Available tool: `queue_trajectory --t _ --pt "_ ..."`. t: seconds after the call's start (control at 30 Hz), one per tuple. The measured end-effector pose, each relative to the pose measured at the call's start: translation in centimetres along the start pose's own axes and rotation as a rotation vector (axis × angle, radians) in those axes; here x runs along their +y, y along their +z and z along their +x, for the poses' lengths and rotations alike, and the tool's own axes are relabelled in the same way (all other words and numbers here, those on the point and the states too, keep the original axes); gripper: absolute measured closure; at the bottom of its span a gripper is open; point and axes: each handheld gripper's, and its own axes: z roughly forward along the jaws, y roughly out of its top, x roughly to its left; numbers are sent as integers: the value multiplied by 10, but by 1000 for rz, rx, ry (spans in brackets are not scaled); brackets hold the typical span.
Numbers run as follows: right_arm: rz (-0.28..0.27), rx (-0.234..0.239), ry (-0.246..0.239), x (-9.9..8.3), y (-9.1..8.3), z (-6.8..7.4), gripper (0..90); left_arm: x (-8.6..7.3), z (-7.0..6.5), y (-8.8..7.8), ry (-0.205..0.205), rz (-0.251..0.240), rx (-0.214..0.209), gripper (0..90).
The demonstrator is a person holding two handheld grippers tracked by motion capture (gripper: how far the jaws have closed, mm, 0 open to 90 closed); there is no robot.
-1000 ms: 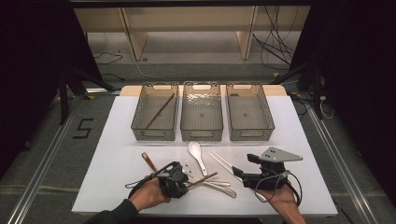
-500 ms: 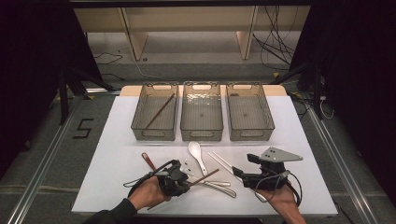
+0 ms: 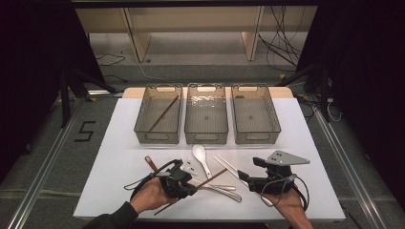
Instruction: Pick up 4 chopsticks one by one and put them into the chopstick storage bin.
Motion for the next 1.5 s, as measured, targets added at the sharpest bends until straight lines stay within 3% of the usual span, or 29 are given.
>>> queue_trajectory --t 0.2,0.47,0.87,1.03,1.2,1.5 --pt "0 0 1 0 0 0 277 7 2 -14 -3 -46 1 843" --pt "-1 0 4 0 0 -1 277 13 24 -38 -48 -114 50 843" --pt "-4 2 6 -1 0 -1 276 27 88 -83 -156 -254 205 843" --pt "-5 2 11 -1 0 -1 277 35 117 -99 -187 -285 285 843" --pt "-6 6 10 -1 0 -1 277 42 145 -106 -219 -301 334 843" --pt "-5 8 10 -1 0 -1 277 58 179 -109 -249 -325 386 843"
